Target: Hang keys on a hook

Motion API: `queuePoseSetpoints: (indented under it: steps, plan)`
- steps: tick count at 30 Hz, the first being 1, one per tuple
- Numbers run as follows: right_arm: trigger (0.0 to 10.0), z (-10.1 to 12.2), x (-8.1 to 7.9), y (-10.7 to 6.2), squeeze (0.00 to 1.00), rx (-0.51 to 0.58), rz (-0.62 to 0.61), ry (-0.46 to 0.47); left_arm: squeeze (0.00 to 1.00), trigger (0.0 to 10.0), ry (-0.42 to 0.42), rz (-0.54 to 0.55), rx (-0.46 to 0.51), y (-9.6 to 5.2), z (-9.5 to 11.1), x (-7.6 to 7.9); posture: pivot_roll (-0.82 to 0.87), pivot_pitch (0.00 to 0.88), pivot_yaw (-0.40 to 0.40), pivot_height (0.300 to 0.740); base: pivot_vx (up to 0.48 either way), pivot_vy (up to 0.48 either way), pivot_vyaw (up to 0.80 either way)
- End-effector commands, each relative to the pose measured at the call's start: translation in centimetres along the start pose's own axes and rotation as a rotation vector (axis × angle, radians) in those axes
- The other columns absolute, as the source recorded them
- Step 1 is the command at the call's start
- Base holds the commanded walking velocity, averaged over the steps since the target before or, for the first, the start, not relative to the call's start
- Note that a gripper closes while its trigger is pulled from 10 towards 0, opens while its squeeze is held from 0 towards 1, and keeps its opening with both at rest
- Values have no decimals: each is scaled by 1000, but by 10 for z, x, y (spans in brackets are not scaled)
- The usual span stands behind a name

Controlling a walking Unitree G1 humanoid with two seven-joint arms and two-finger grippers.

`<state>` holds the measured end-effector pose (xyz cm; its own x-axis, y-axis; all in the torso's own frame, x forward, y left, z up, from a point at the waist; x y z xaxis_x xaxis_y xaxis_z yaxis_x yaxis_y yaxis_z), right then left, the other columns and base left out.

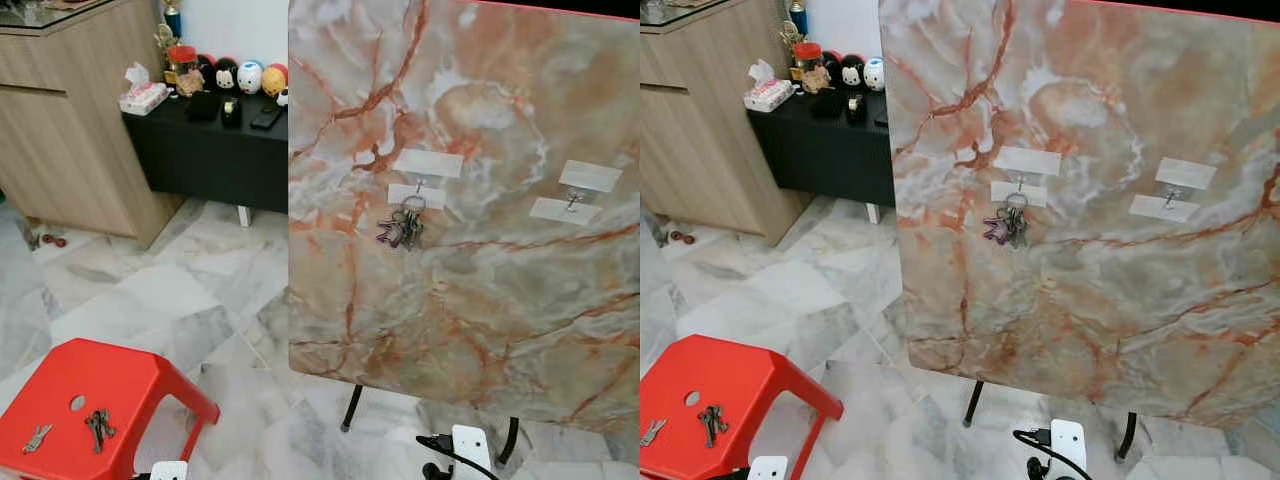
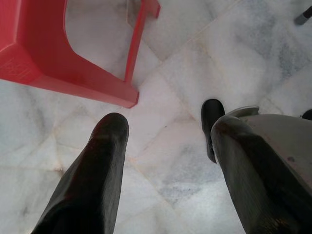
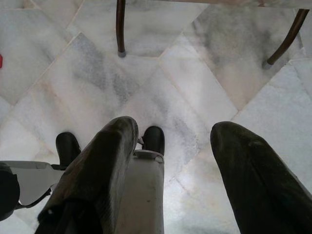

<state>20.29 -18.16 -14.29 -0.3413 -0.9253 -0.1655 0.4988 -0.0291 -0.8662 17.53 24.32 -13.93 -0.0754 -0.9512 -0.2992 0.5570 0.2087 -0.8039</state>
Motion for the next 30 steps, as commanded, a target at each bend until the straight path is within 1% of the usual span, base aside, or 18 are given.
queuePoseSetpoints:
  steps: [1,15,30]
  plan:
    - [10000,0,6,-1,0,1,-15,8,0,10000,-10,-7,-8,-1,-4,3,73,36,-64,737,0,0,0]
    - [10000,0,7,-1,0,0,-21,15,0,10000,-13,-8,-7,-1,-4,4,70,34,-64,737,0,0,0]
    - [10000,1,6,0,0,3,-17,11,0,10000,-21,-9,-6,-1,-4,5,71,34,-66,737,-257,0,0]
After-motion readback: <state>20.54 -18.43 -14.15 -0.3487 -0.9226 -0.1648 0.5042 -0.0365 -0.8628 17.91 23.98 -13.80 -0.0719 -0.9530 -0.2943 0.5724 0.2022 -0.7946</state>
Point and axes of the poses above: a point about 5 cm out from each wrist's last joint towards the gripper, its own y axis pointing out of the wrist towards the gripper, its own z axis along the axis of the wrist's last joint, x = y × z, the point moved 6 cm from there along y, pointing out of the wrist towards the gripper, and after that the axes turned 12 degrees about y, right-handed, at the moved point
